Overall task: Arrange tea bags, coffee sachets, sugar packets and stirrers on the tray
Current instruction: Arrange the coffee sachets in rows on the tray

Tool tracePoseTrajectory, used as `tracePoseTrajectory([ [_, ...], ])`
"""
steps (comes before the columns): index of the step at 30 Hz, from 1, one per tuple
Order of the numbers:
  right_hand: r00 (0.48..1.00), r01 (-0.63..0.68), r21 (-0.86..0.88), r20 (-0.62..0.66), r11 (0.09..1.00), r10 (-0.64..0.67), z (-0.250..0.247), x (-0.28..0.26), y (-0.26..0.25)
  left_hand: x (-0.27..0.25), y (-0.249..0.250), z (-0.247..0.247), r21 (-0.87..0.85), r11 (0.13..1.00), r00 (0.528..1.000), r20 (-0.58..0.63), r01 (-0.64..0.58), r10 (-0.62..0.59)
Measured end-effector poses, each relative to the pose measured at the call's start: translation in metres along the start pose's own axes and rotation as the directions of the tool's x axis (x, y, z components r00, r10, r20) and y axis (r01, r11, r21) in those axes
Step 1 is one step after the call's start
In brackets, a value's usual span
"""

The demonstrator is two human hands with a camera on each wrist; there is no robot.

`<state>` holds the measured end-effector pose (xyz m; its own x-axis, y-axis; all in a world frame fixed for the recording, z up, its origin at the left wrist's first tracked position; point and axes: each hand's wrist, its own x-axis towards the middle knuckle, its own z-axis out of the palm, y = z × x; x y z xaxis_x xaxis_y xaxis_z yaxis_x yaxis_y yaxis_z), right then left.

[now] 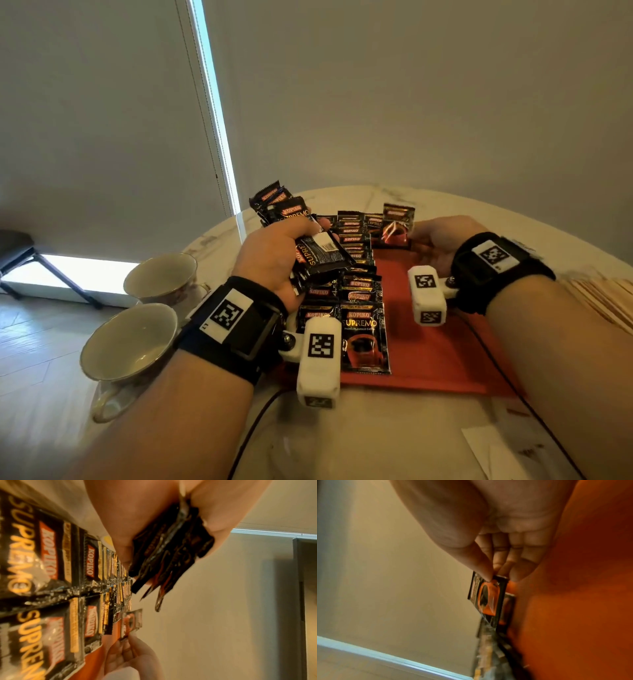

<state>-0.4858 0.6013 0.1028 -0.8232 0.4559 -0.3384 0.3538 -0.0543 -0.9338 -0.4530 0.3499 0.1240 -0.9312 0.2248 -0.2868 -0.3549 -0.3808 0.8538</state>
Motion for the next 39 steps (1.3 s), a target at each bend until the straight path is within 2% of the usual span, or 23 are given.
tracePoseTrajectory([
  [3,0.999,0.018,-0.165,-0.047,0.986,-0.026,0.005,0.011,-0.003,0.0,0.001,-0.001,-0.001,1.0,1.0,-0.002,-0.011,0.011],
  [6,0.999,0.01,-0.276,-0.036,0.961,-0.021,0.009,0.015,-0.008,0.001,0.002,-0.002,-0.018,1.0,1.0,0.006,-0.016,0.016],
  [11,0.998,0.013,-0.387,-0.051,0.922,-0.036,0.013,0.016,-0.012,0.002,0.0,-0.002,-0.033,0.998,0.998,0.033,-0.047,0.048],
  [20,0.996,0.051,-0.418,-0.044,0.907,-0.076,0.014,0.022,-0.009,0.004,-0.001,-0.002,-0.012,1.0,0.999,0.043,-0.019,0.02],
  [25,0.997,0.064,-0.22,-0.016,0.973,-0.069,0.01,0.013,-0.011,0.001,-0.001,0.0,0.055,0.998,0.994,0.106,0.031,-0.037],
  [27,0.995,0.1,-0.106,0.039,0.989,-0.097,0.009,-0.007,-0.015,0.001,-0.002,0.002,0.06,0.998,0.992,0.125,0.027,-0.034],
  [29,0.973,0.122,-0.036,0.203,0.992,-0.113,0.013,-0.037,-0.019,0.001,-0.003,0.004,0.039,0.999,0.992,0.128,0.017,-0.022],
  [31,0.919,0.148,-0.037,0.375,0.988,-0.123,0.019,-0.066,-0.019,0.001,-0.003,0.005,-0.002,1.0,0.994,0.107,0.001,0.0],
  [33,0.869,0.205,-0.085,0.475,0.975,-0.141,0.026,-0.087,-0.017,0.002,-0.004,0.006,-0.058,0.998,0.996,0.081,-0.026,0.031],
  [35,0.844,0.257,-0.11,0.51,0.96,-0.167,0.031,-0.097,-0.014,0.003,-0.005,0.006,-0.101,0.993,0.996,0.055,-0.058,0.063],
  [39,0.848,0.26,-0.033,0.485,0.965,-0.212,0.035,-0.096,-0.012,0.003,-0.004,0.006,-0.2,0.977,0.996,0.02,-0.079,0.085],
])
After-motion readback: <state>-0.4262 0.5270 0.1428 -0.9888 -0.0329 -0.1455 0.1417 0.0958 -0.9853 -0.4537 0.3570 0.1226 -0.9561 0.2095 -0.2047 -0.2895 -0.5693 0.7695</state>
